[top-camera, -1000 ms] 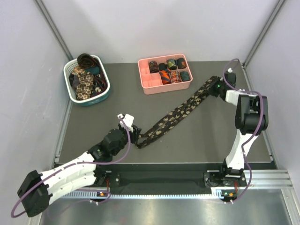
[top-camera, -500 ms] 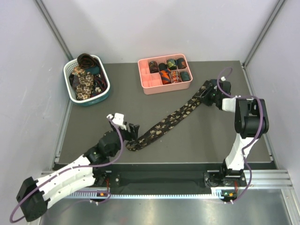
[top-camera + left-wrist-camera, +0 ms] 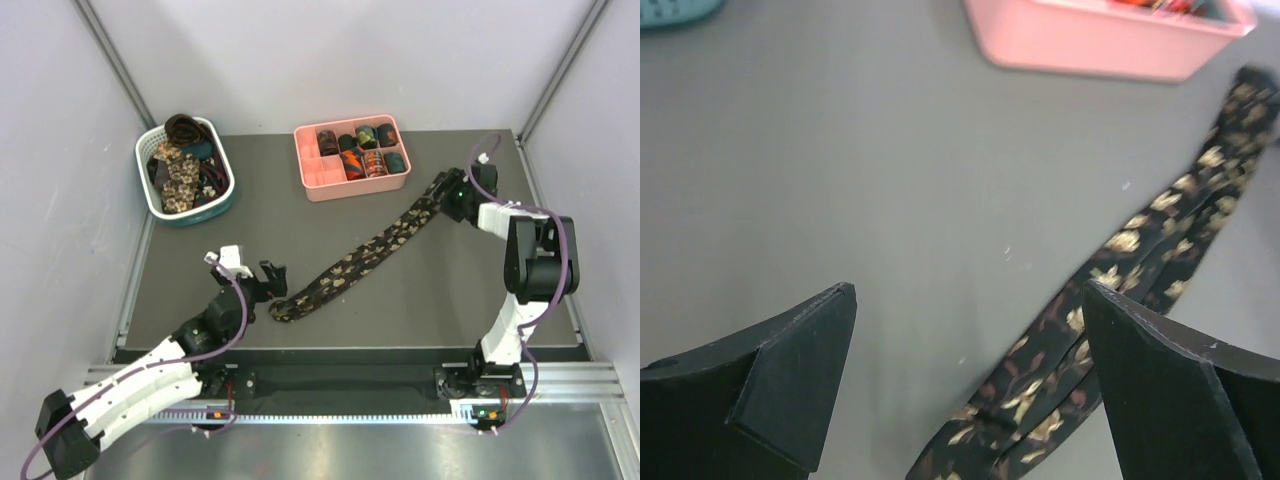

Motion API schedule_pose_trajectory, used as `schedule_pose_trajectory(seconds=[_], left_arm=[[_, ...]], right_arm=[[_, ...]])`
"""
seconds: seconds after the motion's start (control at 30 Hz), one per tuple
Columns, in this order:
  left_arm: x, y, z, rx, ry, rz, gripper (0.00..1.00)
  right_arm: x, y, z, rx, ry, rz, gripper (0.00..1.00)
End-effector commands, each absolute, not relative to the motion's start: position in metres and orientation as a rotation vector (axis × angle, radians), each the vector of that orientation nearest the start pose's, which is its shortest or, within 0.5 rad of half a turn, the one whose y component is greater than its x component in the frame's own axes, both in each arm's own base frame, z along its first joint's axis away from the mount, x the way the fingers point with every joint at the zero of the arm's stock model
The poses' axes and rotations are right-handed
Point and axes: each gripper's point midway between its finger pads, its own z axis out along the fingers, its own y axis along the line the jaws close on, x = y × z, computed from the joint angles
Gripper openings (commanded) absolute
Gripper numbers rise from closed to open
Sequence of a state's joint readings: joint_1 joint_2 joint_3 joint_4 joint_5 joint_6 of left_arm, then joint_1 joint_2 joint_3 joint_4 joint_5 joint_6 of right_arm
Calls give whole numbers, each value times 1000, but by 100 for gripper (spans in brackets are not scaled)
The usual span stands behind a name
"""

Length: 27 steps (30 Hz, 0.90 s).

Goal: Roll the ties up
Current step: Flatten the tie

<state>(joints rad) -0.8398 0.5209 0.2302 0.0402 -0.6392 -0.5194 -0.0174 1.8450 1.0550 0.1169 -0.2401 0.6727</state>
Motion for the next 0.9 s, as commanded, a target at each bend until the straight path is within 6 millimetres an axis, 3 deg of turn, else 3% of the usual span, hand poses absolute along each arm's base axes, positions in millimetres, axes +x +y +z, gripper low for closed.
schedule_pose_trajectory(seconds=[0.0, 0.07, 0.1, 0.27, 0.5, 0.53, 0.73, 0.87], left_arm=[[233, -131, 136, -233, 1873, -382, 99], [233, -132, 135, -286, 1910, -383, 99], [230, -128, 121, -286, 1969, -327, 99], [224, -135, 108, -336, 2075, -320, 99], [215, -148, 106, -367, 2140, -411, 99], [214, -149, 107, -371, 2144, -419, 99], [196, -164, 108, -297, 2239, -525, 93], [181, -169, 92, -313, 2345, -544, 88]], right_arm=[[489, 33, 94, 654, 2124, 456, 68], [491, 28, 91, 678, 2144, 419, 70], [493, 27, 81, 691, 2165, 409, 68], [494, 27, 65, 744, 2216, 401, 63], [486, 16, 55, 828, 2253, 272, 61], [482, 31, 52, 792, 2270, 289, 61], [480, 33, 49, 786, 2268, 301, 61], [481, 36, 46, 782, 2274, 309, 61]])
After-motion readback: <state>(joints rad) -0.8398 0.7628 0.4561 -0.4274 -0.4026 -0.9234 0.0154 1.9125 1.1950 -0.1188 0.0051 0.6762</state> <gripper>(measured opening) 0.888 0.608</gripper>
